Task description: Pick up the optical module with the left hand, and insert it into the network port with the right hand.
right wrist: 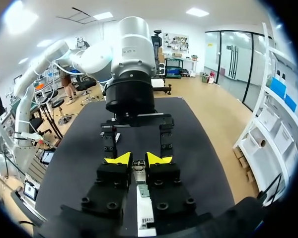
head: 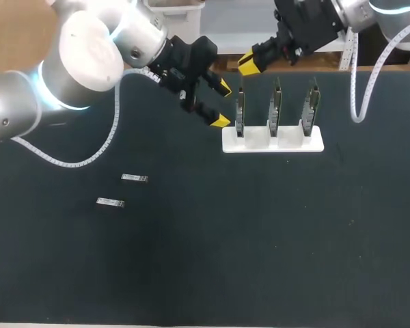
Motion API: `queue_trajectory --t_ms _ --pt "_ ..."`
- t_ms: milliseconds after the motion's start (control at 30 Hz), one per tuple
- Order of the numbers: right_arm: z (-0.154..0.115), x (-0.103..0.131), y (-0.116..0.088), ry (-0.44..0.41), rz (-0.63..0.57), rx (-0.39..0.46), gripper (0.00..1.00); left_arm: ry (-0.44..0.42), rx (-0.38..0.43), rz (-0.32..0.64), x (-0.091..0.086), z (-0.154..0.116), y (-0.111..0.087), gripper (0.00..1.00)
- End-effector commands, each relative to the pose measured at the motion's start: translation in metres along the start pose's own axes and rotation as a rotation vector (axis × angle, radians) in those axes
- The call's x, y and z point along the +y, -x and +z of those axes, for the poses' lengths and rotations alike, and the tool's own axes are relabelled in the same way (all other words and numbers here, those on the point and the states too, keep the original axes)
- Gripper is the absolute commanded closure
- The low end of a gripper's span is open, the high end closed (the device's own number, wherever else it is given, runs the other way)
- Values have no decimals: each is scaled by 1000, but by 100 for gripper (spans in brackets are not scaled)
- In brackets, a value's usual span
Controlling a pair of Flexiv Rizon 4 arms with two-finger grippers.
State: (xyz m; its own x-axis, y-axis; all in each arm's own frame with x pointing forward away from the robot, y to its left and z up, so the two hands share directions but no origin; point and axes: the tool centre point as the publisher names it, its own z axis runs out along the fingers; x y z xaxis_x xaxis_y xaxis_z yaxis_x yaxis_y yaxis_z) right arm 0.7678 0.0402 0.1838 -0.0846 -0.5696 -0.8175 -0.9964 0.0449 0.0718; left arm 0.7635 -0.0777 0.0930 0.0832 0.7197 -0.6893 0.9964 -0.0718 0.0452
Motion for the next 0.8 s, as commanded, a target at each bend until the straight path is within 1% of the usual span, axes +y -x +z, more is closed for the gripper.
queue_trajectory --t_ms 33,600,800 --pt "0 -3 0 11 -2 -1 100 3 2 -1 -1 0 0 0" --pt "5 -6 -2 20 -9 8 100 3 2 -1 -1 0 0 0" --pt "9 -6 -5 5 -20 40 100 3 2 -1 -1 0 0 0"
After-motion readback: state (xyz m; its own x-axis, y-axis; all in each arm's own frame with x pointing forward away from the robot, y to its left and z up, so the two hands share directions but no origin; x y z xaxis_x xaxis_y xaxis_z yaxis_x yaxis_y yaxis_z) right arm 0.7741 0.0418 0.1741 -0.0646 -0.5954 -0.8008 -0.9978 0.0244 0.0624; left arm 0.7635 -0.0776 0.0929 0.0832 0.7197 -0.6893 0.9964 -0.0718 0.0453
